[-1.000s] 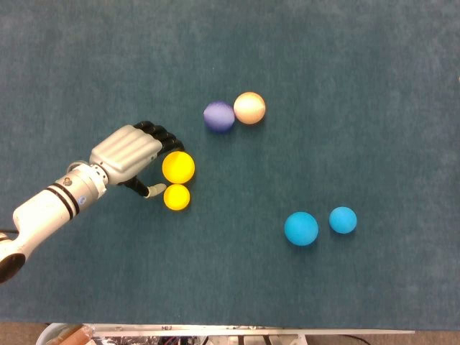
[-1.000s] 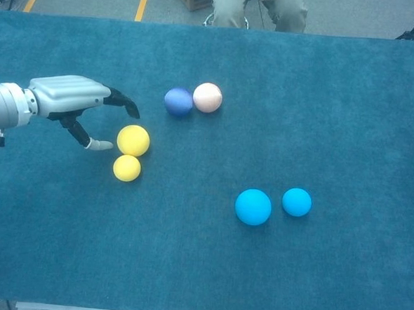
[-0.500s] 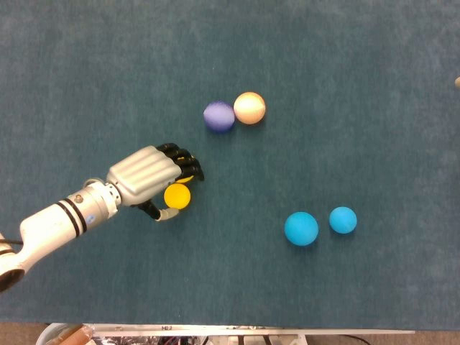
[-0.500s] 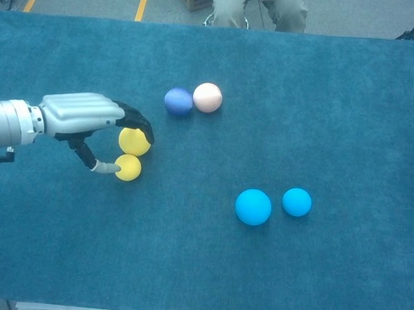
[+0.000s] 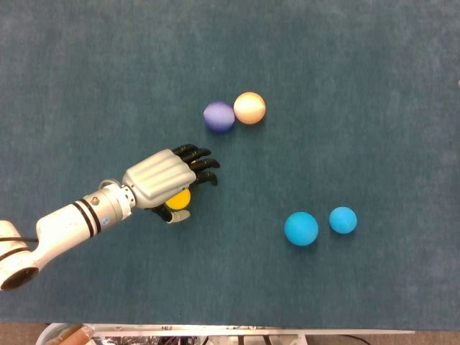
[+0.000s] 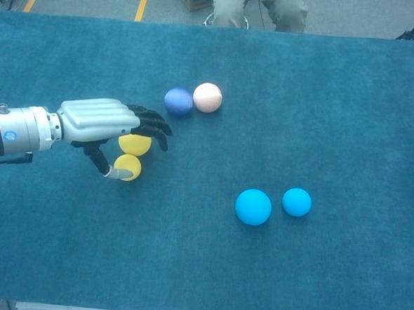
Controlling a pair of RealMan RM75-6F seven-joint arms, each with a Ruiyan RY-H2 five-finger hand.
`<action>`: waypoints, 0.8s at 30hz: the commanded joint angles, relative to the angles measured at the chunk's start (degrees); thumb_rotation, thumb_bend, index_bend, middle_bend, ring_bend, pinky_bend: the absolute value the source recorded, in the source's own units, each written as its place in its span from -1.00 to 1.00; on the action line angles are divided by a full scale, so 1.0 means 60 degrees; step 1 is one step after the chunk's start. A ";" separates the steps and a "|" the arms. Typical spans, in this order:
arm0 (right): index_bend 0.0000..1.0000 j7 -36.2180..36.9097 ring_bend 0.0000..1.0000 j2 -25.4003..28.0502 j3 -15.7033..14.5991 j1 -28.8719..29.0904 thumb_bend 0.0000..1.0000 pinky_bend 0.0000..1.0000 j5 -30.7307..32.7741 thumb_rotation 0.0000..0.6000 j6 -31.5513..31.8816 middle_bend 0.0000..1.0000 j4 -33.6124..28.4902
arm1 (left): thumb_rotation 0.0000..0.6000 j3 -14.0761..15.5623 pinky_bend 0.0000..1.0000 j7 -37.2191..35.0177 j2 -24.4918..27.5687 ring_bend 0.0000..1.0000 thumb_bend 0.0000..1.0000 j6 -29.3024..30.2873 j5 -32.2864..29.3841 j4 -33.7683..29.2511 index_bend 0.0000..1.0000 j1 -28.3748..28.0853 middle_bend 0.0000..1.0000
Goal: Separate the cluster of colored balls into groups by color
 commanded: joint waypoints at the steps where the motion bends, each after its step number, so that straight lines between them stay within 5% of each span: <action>1: -0.48 0.0013 -0.73 -0.0001 0.0003 -0.0012 -0.90 -0.54 0.0006 1.00 0.0006 -0.40 0.0002 | 0.76 0.0104 -0.83 0.0397 -0.0148 -0.94 -0.41 -0.0160 -0.0057 0.0205 -0.57 -0.0019 -0.78; 24: -0.48 0.0059 -0.73 0.0017 0.0029 -0.0126 -0.90 -0.54 -0.0095 1.00 0.0097 -0.40 -0.0091 | 0.79 0.0551 -0.84 0.1713 0.0301 -0.95 -0.41 -0.0220 -0.0560 0.0297 -0.46 0.0321 -0.78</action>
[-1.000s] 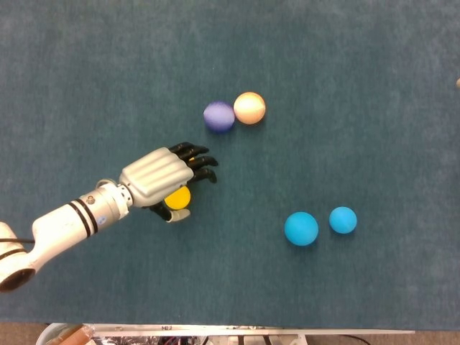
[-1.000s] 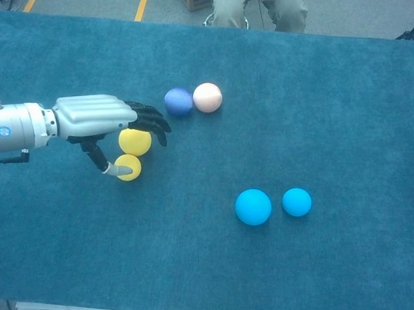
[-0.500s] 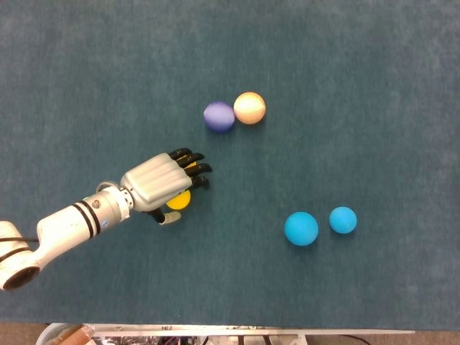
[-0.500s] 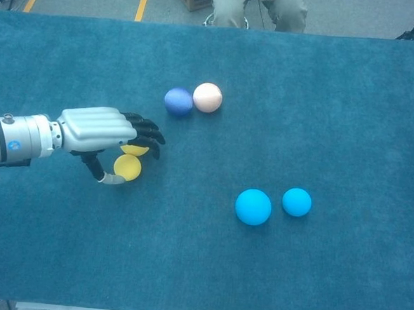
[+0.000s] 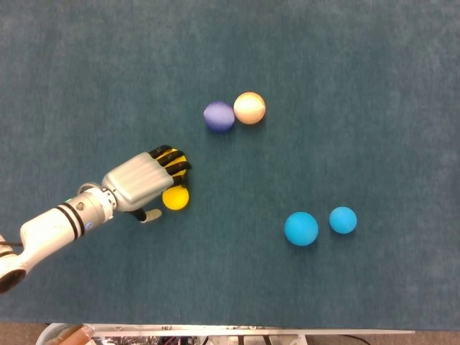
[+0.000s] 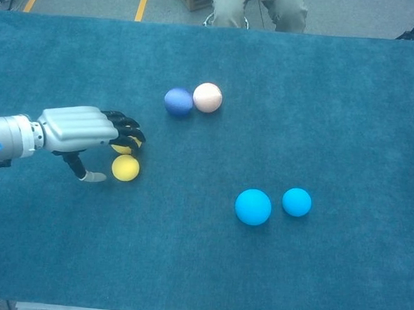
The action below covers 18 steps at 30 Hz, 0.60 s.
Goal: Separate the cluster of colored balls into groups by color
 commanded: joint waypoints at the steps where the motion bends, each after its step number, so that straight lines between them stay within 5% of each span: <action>1: -0.48 -0.0016 -0.73 -0.0007 0.0011 0.0009 -0.90 -0.54 0.0000 1.00 -0.0005 -0.40 -0.0014 | 0.79 0.0045 -0.84 0.0051 0.0143 -0.95 -0.41 0.0047 -0.0059 -0.0018 -0.46 0.0065 -0.77; 18: -0.48 -0.0319 -0.73 -0.0034 0.0081 0.0075 -0.90 -0.54 0.0131 1.00 -0.0003 -0.40 -0.0266 | 0.79 0.0157 -0.84 -0.0152 0.0866 -0.95 -0.41 0.0349 -0.0241 0.0069 -0.44 0.0437 -0.75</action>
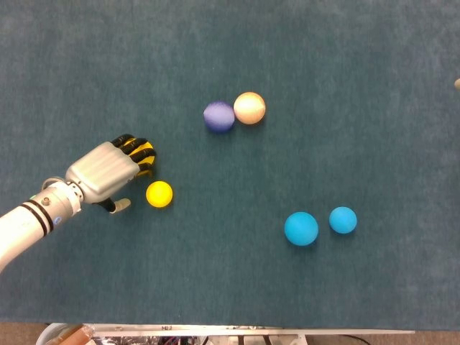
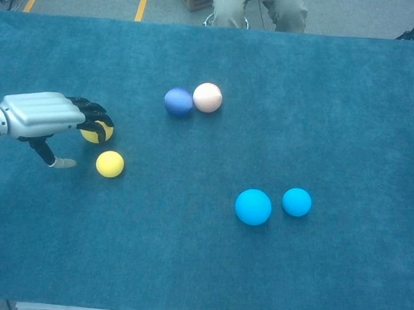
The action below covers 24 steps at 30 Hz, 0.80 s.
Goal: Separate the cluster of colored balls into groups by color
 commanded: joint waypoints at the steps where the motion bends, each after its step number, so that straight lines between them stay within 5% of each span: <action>1: -0.48 -0.0051 -0.73 0.0001 0.0006 0.0006 -0.90 -0.54 0.0012 1.00 0.0015 -0.40 -0.0039 | 0.79 0.0007 -0.84 -0.0034 0.0021 -0.95 -0.41 0.0035 0.0058 0.0009 -0.44 0.0023 -0.75; 15: -0.48 -0.0010 -0.73 -0.0001 -0.0002 -0.0005 -0.90 -0.54 -0.0046 1.00 0.0011 -0.40 -0.0062 | 0.79 -0.0020 -0.84 -0.0604 0.0784 -0.95 -0.41 0.0534 0.0290 -0.0732 -0.44 0.0225 -0.74; 24: -0.48 -0.0255 -0.73 -0.0131 0.0016 0.0335 -0.90 -0.54 -0.0171 1.00 -0.0429 -0.40 -0.0072 | 1.00 -0.0114 -0.84 -0.0523 0.1369 -0.94 -0.41 0.1859 0.0109 -0.1059 -0.49 0.1082 -0.74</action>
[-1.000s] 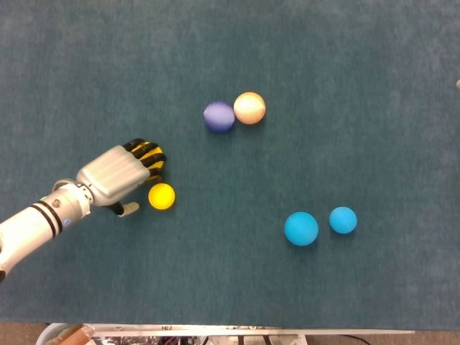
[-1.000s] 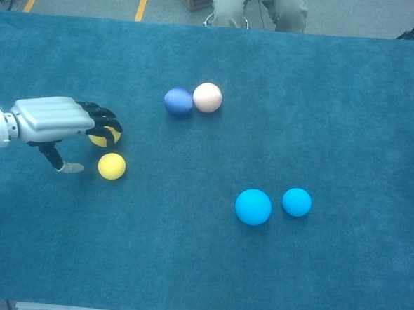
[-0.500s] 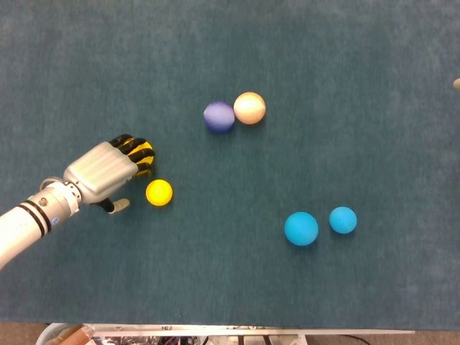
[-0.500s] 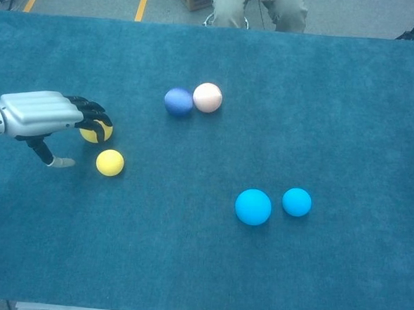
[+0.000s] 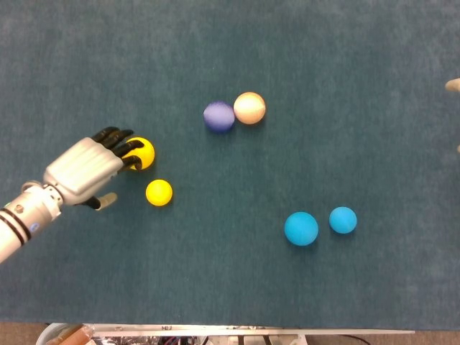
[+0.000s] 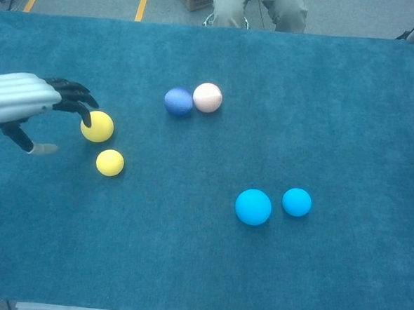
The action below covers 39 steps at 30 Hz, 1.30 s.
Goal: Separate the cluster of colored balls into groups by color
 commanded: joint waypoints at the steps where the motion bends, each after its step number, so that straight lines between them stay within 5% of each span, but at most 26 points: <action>1: -0.48 -0.0184 -0.73 -0.0052 0.0024 0.0221 -0.90 -0.54 -0.0071 1.00 -0.0259 -0.40 -0.0039 | 1.00 -0.0116 -0.84 -0.0100 0.0245 -0.94 -0.41 0.0545 -0.0274 -0.0067 -0.49 0.0429 -0.74; 8: -0.48 -0.1202 -0.73 -0.0660 0.0325 0.1235 -0.90 -0.54 0.0235 1.00 -0.1126 -0.40 0.0074 | 1.00 -0.0294 -0.84 -0.0307 0.0781 -0.94 -0.41 0.1535 -0.0721 -0.0291 -0.49 0.1198 -0.74; 21: -0.48 -0.3744 -0.73 -0.3301 0.0842 0.3793 -0.90 -0.54 0.2786 1.00 -0.2166 -0.37 0.1383 | 1.00 -0.0263 -0.84 0.0068 0.1885 -0.93 -0.41 0.3381 -0.0622 -0.1180 -0.48 0.2705 -0.74; 39: -0.48 -0.6373 -0.73 -0.6094 0.0399 0.6515 -0.90 -0.54 0.6227 1.00 -0.1852 -0.37 0.3410 | 1.00 -0.0153 -0.84 -0.0131 0.2533 -0.93 -0.41 0.4219 -0.0160 -0.1524 -0.47 0.3919 -0.74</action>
